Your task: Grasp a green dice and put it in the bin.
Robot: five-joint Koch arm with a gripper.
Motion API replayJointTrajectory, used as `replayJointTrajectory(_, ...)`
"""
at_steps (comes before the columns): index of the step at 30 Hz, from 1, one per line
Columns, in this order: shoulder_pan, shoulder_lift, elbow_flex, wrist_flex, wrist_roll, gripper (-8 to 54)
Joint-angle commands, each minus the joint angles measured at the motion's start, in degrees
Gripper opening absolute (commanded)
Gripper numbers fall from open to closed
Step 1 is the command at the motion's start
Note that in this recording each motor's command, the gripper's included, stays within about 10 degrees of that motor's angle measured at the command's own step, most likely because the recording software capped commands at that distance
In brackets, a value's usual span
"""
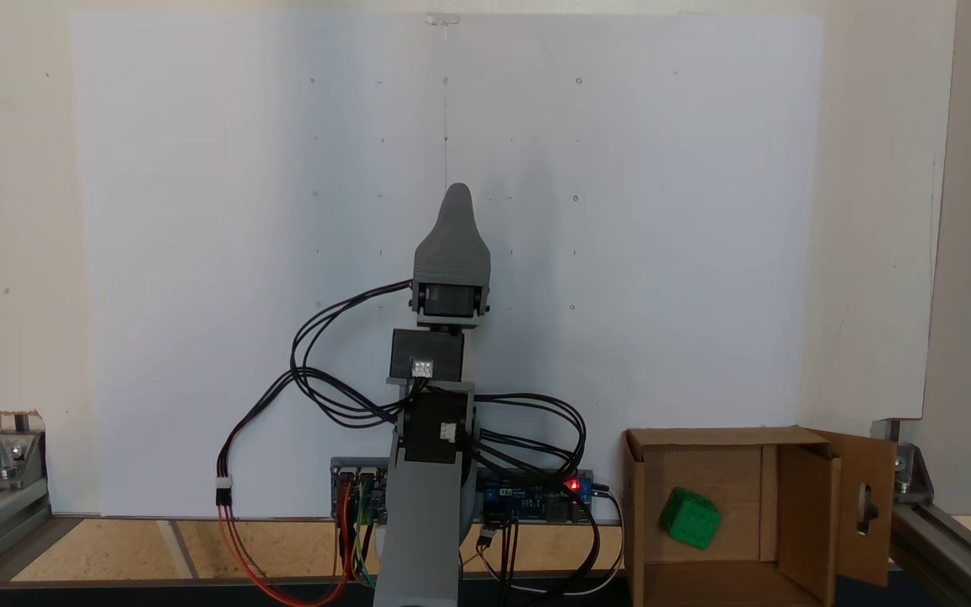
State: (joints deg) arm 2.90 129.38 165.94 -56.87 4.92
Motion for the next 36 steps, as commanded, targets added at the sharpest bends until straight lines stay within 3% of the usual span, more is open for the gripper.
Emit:
replayJointTrajectory(1, -0.35, 6.50, -0.26, -9.56, 1.05, 43.9)
replayJointTrajectory(12, -0.79, 6.42, 9.93, -34.10, 1.14, 44.1)
replayJointTrajectory(36, -0.97, 6.15, 13.18, -33.40, 1.14, 44.5)
